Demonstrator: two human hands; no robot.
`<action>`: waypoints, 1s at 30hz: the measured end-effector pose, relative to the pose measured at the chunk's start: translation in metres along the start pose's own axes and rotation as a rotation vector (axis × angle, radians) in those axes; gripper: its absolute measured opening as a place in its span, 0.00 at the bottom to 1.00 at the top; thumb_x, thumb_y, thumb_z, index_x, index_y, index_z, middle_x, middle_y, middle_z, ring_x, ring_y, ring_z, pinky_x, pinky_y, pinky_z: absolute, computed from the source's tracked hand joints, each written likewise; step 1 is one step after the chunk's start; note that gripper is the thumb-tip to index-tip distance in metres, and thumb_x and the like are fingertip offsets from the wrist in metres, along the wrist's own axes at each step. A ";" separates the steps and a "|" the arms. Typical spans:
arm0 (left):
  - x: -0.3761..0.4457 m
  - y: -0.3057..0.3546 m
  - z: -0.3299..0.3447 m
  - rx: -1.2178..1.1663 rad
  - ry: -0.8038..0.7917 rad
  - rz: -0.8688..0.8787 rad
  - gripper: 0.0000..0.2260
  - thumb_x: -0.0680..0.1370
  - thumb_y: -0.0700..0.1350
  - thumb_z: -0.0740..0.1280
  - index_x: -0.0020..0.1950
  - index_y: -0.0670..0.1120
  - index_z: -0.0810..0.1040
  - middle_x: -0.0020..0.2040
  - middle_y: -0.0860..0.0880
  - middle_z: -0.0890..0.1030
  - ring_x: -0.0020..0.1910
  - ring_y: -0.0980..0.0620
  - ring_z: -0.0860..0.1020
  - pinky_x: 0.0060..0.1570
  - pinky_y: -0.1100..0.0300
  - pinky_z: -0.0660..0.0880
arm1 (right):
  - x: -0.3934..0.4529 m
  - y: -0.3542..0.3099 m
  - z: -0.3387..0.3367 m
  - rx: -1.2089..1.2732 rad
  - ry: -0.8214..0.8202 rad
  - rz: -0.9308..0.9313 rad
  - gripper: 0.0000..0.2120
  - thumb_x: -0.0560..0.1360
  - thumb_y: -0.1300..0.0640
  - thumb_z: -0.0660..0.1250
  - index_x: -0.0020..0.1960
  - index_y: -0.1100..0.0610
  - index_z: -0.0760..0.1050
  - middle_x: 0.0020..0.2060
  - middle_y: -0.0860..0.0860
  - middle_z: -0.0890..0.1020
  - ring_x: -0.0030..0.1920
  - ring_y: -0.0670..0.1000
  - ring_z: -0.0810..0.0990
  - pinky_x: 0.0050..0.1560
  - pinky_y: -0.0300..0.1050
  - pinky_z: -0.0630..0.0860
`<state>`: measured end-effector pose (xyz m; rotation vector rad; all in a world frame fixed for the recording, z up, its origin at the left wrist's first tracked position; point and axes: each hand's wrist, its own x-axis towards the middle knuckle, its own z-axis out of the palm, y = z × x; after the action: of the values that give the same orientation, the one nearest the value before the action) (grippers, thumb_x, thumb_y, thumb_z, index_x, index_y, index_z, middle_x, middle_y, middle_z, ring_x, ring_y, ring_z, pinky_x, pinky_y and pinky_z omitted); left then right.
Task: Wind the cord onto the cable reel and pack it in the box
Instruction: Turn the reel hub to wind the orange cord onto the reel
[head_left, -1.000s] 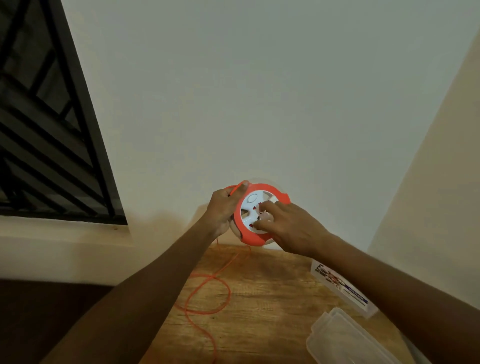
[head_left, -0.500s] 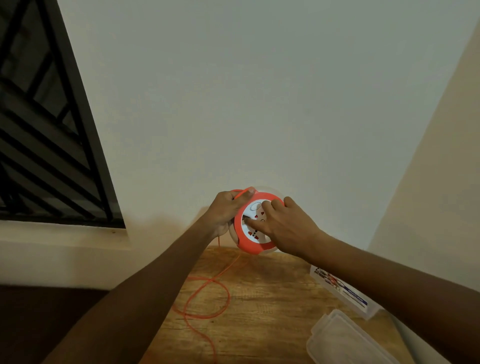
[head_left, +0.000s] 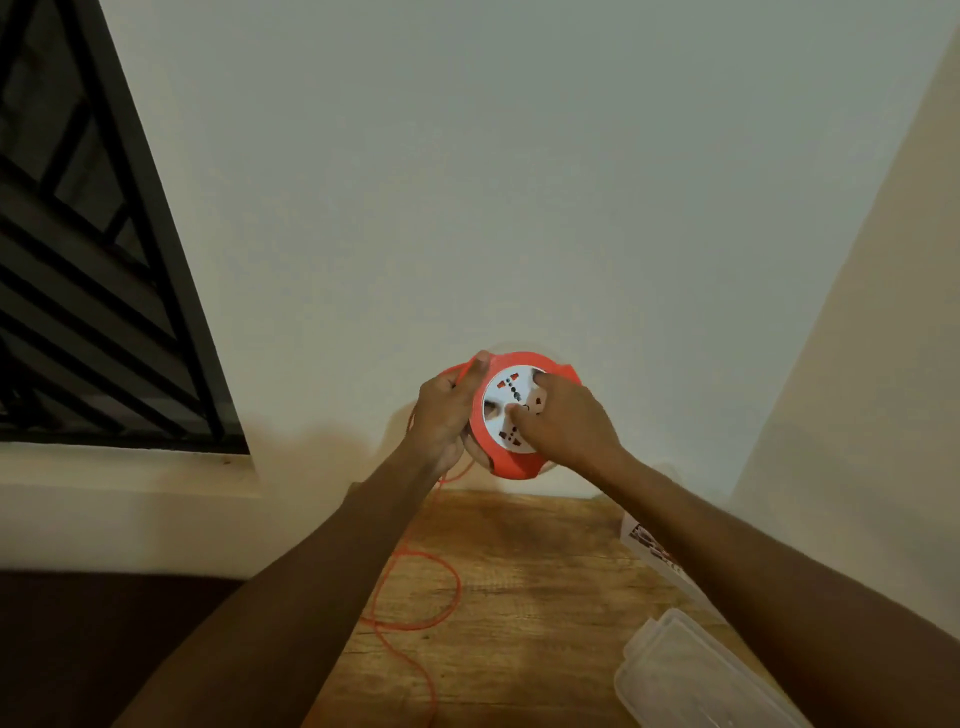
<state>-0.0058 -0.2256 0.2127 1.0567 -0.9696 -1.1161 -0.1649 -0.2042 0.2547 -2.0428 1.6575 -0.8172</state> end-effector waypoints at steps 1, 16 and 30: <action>0.001 -0.001 0.001 0.026 0.031 0.013 0.14 0.78 0.58 0.71 0.56 0.51 0.85 0.52 0.48 0.89 0.47 0.43 0.88 0.49 0.44 0.86 | -0.002 -0.002 0.002 0.279 -0.079 0.125 0.28 0.75 0.50 0.68 0.73 0.55 0.67 0.56 0.55 0.83 0.44 0.51 0.81 0.39 0.44 0.78; 0.012 0.025 -0.030 0.024 -0.103 0.010 0.22 0.74 0.63 0.68 0.62 0.51 0.82 0.55 0.47 0.88 0.51 0.42 0.88 0.44 0.49 0.86 | -0.019 0.003 -0.003 -0.738 0.018 -0.779 0.21 0.71 0.59 0.75 0.63 0.54 0.78 0.74 0.57 0.66 0.59 0.60 0.79 0.45 0.55 0.83; 0.011 0.045 -0.029 0.113 -0.166 0.037 0.24 0.72 0.61 0.72 0.61 0.47 0.83 0.54 0.45 0.88 0.49 0.40 0.88 0.45 0.48 0.86 | -0.011 -0.026 -0.011 -1.230 -0.099 -0.832 0.31 0.77 0.53 0.70 0.76 0.47 0.61 0.78 0.60 0.53 0.66 0.64 0.72 0.59 0.62 0.76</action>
<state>0.0330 -0.2271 0.2506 1.0438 -1.1911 -1.1428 -0.1547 -0.1875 0.2773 -3.6203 1.2882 0.3146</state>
